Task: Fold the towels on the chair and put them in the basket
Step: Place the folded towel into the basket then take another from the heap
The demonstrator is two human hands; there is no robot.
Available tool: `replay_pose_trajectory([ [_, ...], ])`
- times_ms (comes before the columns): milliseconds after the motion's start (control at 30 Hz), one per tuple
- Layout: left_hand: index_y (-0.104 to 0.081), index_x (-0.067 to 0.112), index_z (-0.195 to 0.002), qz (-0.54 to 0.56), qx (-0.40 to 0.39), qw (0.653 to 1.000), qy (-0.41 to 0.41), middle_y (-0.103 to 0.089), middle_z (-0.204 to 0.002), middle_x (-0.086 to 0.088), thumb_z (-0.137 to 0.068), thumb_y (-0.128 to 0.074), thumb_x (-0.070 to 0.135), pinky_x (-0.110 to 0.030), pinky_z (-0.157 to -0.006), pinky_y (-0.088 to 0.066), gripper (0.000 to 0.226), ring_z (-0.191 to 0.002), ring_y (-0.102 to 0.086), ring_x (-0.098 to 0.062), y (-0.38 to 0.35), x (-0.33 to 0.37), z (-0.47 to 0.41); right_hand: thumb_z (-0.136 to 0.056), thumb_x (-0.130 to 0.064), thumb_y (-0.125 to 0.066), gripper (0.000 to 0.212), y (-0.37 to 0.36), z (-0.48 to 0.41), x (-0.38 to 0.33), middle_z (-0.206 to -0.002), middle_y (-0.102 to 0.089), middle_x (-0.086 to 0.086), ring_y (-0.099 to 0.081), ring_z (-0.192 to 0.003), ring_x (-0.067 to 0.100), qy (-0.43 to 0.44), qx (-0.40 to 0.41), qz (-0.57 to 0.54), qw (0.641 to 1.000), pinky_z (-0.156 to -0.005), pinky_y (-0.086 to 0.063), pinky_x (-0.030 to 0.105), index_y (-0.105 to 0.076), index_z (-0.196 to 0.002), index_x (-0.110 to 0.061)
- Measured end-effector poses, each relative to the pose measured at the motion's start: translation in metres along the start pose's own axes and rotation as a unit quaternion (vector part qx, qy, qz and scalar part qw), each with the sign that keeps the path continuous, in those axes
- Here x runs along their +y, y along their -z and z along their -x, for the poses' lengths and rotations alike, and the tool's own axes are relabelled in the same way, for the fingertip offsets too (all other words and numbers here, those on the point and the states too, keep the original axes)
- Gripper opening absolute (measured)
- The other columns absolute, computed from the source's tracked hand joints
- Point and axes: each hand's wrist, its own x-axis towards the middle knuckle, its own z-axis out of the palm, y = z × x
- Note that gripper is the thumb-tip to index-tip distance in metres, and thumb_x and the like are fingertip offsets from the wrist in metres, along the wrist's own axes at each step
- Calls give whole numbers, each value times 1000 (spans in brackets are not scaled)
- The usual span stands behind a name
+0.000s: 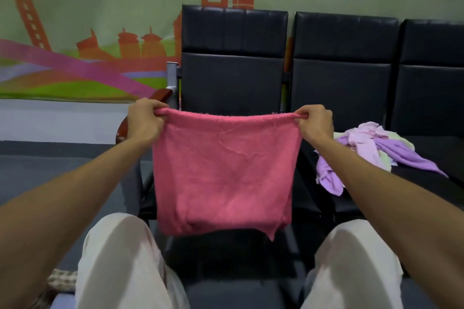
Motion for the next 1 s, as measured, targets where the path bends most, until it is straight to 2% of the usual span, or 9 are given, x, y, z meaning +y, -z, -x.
replay_pose_trajectory([
  [200,-73,15,-101,-102,-101,988,55,-69,-100,-18,-90,-60,22,-45,-80,-50,19,-98,-62,-41,-34,-21,3,-87,-11,-60,20,-27,-11,24,-95,-73,8,-66,-94,27,-24,-14,-19,999,-82,-53,35,-76,-95,-20],
  [267,-73,17,-97,-104,-115,984,89,-69,-94,-17,-89,-59,26,-44,-79,-54,18,-90,-65,-40,-48,-29,3,-90,-13,-56,21,-42,-13,33,-102,-71,9,-63,-99,30,-31,-24,2,999,-82,-51,37,-74,-100,-20],
  [367,-66,12,-81,29,-132,976,173,-67,-63,-16,-90,-56,15,-46,-70,-58,14,-62,-69,-32,-78,-40,2,-93,-18,-54,19,-68,-20,47,-106,-69,12,-60,-102,35,-44,-38,24,998,-82,-47,38,-69,-105,-18],
  [467,-55,15,-73,189,-116,931,290,-61,-47,-8,-94,-52,5,-50,-66,-59,23,-60,-70,-36,-117,-54,-4,-94,-17,-54,15,-97,-33,60,-106,-68,14,-60,-101,34,-68,-44,-6,997,-80,-43,33,-67,-101,-14],
  [633,-55,15,-78,203,-105,923,308,-64,-65,-9,-95,-49,6,-39,-76,-58,21,-63,-68,-26,-176,-78,-14,-94,-10,-55,17,-147,-57,82,-103,-69,16,-61,-103,29,-101,-56,-39,993,-77,-36,22,-69,-102,-7],
  [733,-56,18,-81,202,-138,913,326,-68,-69,-9,-93,-51,9,-45,-82,-57,16,-70,-71,-26,-216,-111,-22,-92,-11,-58,16,-183,-68,99,-103,-70,15,-61,-105,28,-124,-80,-37,988,-87,-42,27,-70,-100,-6],
  [900,-60,23,-79,198,-120,911,342,-72,-89,-10,-75,-60,27,-49,-91,-53,6,-91,-69,-29,-283,-174,-42,-93,-11,-56,17,-234,-90,116,-106,-69,12,-61,-105,26,-149,-80,-42,985,-86,-41,24,-70,-103,-7],
  [933,-61,22,-86,186,-120,920,325,-70,-98,-8,-77,-64,23,-47,-93,-52,9,-96,-67,-29,-281,-162,-47,-93,-12,-56,18,-240,-97,117,-107,-69,12,-61,-105,25,-147,-73,-44,986,-88,-41,25,-70,-104,-7],
  [1000,-57,19,-115,176,-152,930,286,-62,-114,-3,-82,-65,9,-41,-100,-48,35,-107,-62,-23,-282,-148,-56,-93,-12,-56,20,-249,-107,116,-110,-69,9,-62,-107,22,-142,-61,-58,986,-92,-42,25,-69,-107,-9],
])
